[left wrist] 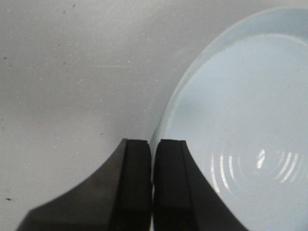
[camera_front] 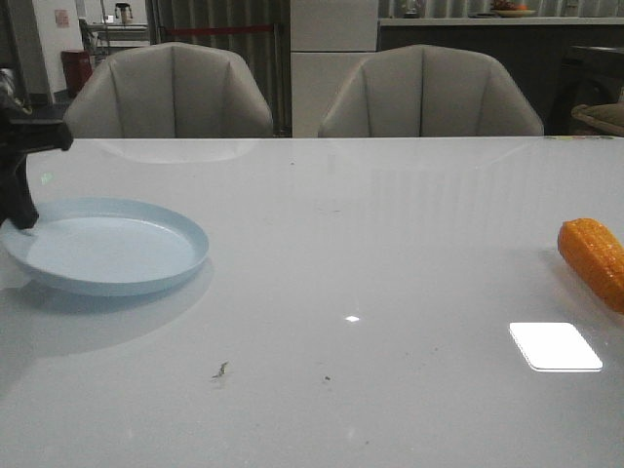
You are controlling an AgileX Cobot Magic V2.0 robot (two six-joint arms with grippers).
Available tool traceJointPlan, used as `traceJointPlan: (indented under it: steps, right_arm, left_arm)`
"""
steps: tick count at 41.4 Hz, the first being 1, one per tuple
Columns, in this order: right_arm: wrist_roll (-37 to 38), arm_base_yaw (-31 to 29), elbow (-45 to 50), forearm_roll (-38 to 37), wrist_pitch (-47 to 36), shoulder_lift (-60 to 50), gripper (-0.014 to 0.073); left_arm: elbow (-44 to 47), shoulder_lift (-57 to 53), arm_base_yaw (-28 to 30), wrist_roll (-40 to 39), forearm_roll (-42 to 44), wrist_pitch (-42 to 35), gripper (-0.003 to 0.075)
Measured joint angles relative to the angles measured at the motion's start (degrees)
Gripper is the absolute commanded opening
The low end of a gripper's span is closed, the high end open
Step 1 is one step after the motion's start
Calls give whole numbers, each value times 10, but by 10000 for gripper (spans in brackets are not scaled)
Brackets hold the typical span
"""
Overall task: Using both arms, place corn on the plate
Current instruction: 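Grip the plate rim with the left gripper and drag it toward the table center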
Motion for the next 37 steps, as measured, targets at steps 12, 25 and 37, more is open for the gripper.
traceJointPlan:
  steps: [12,25,37]
  right_arm:
    - [0,0,0,0,0,0,489]
    - [0,0,0,0,0,0,489]
    - [0,0,0,0,1,0,489]
  left_arm:
    - [-56,0,-11,22,-145,48,94]
    - [-57,1,-111,24,-178,43,94]
    - [-57,49,-197,24,-178,10,95]
